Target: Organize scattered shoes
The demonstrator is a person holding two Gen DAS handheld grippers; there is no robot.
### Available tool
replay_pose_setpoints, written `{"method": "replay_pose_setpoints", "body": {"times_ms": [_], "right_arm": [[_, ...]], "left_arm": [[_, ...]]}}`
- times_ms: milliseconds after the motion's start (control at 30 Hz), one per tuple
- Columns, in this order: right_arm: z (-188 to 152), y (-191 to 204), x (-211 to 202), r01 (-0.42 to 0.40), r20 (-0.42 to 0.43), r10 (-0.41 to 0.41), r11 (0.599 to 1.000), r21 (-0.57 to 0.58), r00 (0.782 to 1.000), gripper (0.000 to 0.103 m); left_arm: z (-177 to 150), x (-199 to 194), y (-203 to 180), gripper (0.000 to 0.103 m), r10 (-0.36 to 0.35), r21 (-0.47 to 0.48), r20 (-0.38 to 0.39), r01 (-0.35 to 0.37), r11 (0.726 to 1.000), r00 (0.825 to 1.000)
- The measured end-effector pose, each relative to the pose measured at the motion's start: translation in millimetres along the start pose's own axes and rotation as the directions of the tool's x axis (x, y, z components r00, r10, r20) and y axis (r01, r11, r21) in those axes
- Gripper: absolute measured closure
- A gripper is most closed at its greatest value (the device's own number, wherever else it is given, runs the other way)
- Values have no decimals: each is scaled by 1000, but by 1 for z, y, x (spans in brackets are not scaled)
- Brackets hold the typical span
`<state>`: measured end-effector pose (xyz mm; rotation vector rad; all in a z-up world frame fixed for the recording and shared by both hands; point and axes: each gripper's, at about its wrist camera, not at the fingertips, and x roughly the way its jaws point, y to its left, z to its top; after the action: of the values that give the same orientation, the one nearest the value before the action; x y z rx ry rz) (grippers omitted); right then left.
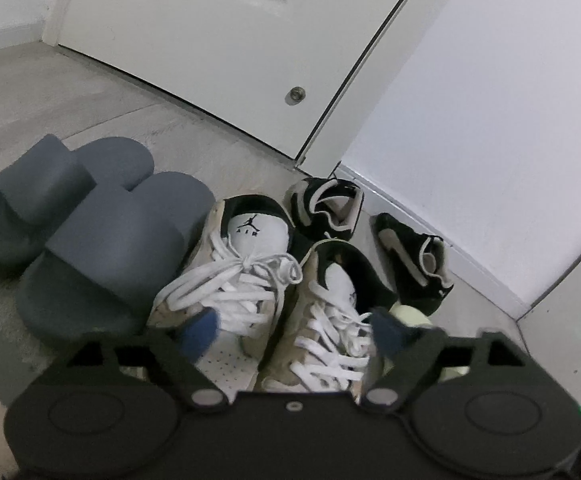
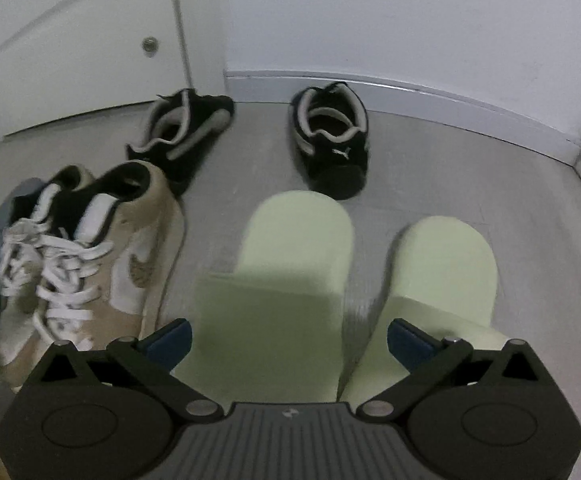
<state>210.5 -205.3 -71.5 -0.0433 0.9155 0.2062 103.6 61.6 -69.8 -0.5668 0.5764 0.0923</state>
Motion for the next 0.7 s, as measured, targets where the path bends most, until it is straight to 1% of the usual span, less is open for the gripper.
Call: {"method": "replay_pose_setpoints", "body": {"times_ms": [167, 267, 367, 433, 533, 600, 700], "right_arm": [[0, 1, 9, -4, -20, 4, 1000, 11, 1000, 0], [2, 6, 16, -7, -34, 8, 1000, 15, 999, 0], [3, 19, 31, -7, -80, 7, 1000, 4, 997, 0], [1, 29, 41, 51, -109, -55, 998, -43, 992, 0], [2, 34, 45, 83, -108, -89, 995, -55, 990, 0], [4, 34, 47, 88, -124, -94, 995, -52, 988, 0], [12, 30, 51, 77, -178, -83, 996, -39, 981, 0]], "left_arm": [[0, 0, -5, 2, 5, 25, 8, -6, 1000, 1000], [0, 0, -4, 2, 6, 21, 7, -6, 1000, 1000], [0, -1, -3, 2, 7, 20, 8, -7, 1000, 1000], [0, -1, -3, 2, 7, 19, 9, -7, 1000, 1000], [0, -1, -3, 2, 7, 18, 8, -7, 1000, 1000], [0, 0, -4, 1, 6, 18, 7, -7, 1000, 1000], [0, 0, -4, 2, 5, 22, 6, -5, 1000, 1000]]}}
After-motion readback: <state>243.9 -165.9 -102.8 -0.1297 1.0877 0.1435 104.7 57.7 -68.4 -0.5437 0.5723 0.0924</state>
